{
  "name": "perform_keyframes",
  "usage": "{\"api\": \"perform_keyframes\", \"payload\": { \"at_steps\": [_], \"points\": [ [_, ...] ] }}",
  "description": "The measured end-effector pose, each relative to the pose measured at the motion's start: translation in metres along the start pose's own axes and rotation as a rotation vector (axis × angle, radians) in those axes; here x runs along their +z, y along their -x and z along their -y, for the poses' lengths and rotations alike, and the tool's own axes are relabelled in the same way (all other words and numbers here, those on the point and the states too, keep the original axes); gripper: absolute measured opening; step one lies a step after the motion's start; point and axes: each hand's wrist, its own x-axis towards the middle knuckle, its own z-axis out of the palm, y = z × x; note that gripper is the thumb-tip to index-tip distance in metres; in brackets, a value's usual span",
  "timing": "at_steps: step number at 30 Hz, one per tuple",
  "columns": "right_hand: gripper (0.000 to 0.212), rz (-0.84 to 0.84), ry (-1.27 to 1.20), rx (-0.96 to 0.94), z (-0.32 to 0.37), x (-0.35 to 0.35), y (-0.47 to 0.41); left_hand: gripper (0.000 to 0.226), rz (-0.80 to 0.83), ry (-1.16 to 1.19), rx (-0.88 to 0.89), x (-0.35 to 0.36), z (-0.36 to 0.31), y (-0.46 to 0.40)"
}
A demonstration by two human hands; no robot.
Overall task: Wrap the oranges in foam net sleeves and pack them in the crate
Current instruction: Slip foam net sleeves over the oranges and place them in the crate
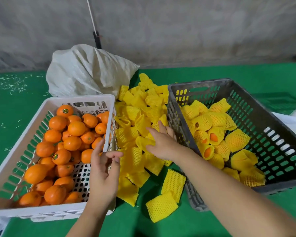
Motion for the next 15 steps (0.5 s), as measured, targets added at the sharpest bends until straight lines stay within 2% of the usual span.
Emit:
{"api": "perform_keyframes", "payload": {
  "at_steps": [2,4,5,7,9,11,13,15],
  "points": [
    [0.082,0.319,0.202,-0.012,0.001,0.015,-0.006,0.046,-0.084,-0.025,-0.021,-0.009,0.001,-0.004],
    [0.081,0.473,0.348,-0.043,0.005,0.025,-0.016,0.038,-0.095,-0.127,-0.071,-0.028,0.008,-0.016],
    [0.077,0.501,0.4,-0.058,0.009,0.029,-0.021,0.039,-0.06,-0.218,-0.112,-0.039,0.015,-0.025],
    [0.071,0.516,0.477,-0.08,0.017,0.036,-0.032,0.056,-0.016,-0.301,-0.278,-0.057,0.031,-0.044],
    [0.07,0.526,0.48,-0.055,0.017,0.042,-0.041,0.078,-0.114,-0.177,-0.513,-0.061,0.044,-0.062],
    [0.077,0.55,0.445,0.001,0.012,0.046,-0.05,0.086,-0.179,-0.142,-0.648,-0.059,0.053,-0.081],
    [0.087,0.549,0.477,0.019,0.006,0.048,-0.054,0.089,-0.072,-0.294,-0.629,-0.055,0.065,-0.096],
    [0.09,0.494,0.449,-0.02,0.007,0.046,-0.055,0.093,0.147,-0.629,-0.522,-0.051,0.078,-0.107]
  ]
}}
